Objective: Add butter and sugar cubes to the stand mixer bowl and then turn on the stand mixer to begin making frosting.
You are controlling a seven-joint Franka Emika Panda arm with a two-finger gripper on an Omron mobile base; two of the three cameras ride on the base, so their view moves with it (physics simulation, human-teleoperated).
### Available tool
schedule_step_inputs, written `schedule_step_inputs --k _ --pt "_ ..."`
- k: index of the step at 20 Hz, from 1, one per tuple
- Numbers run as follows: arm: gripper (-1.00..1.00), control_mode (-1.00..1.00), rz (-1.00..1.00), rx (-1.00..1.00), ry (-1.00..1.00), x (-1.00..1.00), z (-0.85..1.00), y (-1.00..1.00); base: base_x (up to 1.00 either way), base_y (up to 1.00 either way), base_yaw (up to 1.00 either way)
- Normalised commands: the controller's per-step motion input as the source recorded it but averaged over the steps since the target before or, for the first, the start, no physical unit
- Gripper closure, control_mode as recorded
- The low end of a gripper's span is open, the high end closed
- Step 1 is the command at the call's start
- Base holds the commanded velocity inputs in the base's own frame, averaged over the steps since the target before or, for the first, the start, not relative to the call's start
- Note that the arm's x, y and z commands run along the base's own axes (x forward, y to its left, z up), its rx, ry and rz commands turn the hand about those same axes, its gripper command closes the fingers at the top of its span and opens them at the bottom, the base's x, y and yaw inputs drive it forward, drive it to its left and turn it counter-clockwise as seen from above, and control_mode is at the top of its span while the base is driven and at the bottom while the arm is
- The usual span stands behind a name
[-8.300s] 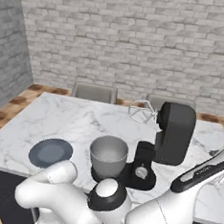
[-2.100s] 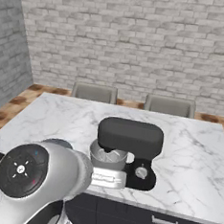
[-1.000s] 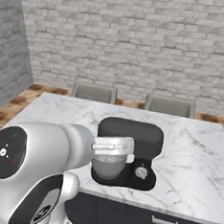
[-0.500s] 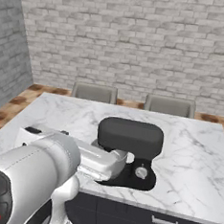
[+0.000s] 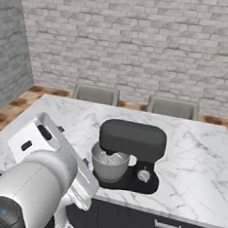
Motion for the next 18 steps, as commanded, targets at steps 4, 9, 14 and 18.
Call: schedule_step_inputs --k 4,9,14,18 --pt "-1.0 -1.0 -0.19 0.67 -0.17 0.0 -0.61 0.19 0.0 0.0 0.0" --pt "-1.0 -1.0 -0.19 0.68 -0.17 0.0 -0.56 0.2 0.0 0.0 0.0" --pt "-1.0 -1.0 -0.18 0.69 -0.18 0.0 -0.56 0.15 0.0 0.0 0.0" --pt "-1.0 -1.0 -0.19 0.68 -0.17 0.01 -0.53 0.12 0.0 0.0 0.0"
